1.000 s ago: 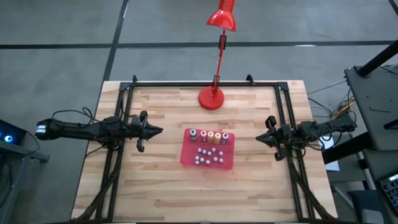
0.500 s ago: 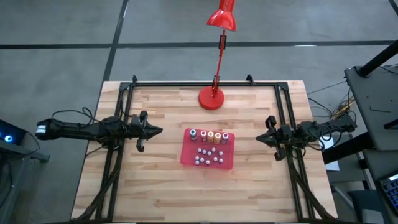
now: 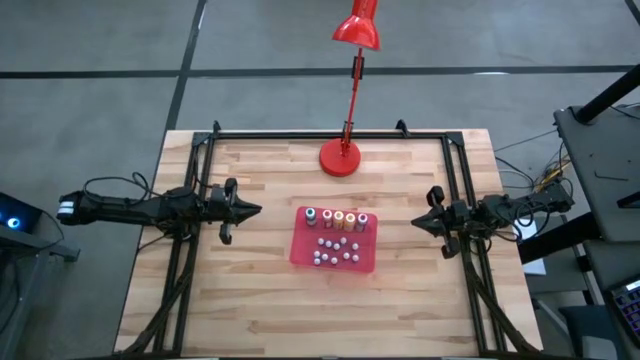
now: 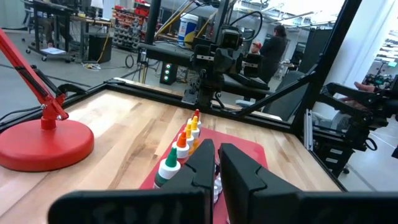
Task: Pick & Place food coloring
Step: Return to Home Position
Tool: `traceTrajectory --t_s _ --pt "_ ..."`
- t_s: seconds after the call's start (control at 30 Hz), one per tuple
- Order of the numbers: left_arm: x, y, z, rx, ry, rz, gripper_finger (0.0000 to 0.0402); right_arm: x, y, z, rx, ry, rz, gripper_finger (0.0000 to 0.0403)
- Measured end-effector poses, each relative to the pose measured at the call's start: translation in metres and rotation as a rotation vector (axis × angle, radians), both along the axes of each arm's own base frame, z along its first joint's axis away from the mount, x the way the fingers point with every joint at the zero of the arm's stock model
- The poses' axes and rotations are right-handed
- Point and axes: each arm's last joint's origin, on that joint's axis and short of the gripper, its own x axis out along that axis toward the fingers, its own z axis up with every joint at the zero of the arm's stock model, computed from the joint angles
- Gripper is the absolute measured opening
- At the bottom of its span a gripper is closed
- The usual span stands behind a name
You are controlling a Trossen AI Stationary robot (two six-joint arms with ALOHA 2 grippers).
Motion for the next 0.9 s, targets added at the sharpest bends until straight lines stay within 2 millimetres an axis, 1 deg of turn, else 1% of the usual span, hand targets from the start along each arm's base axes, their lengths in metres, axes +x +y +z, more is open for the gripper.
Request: traceTrajectory --t_s 0.9 --pt "-0.0083 0.0000 0.0082 -0.001 -0.084 0.000 0.0000 0.0000 -0.0001 0.0001 0.000 0.000 -0.001 0.0009"
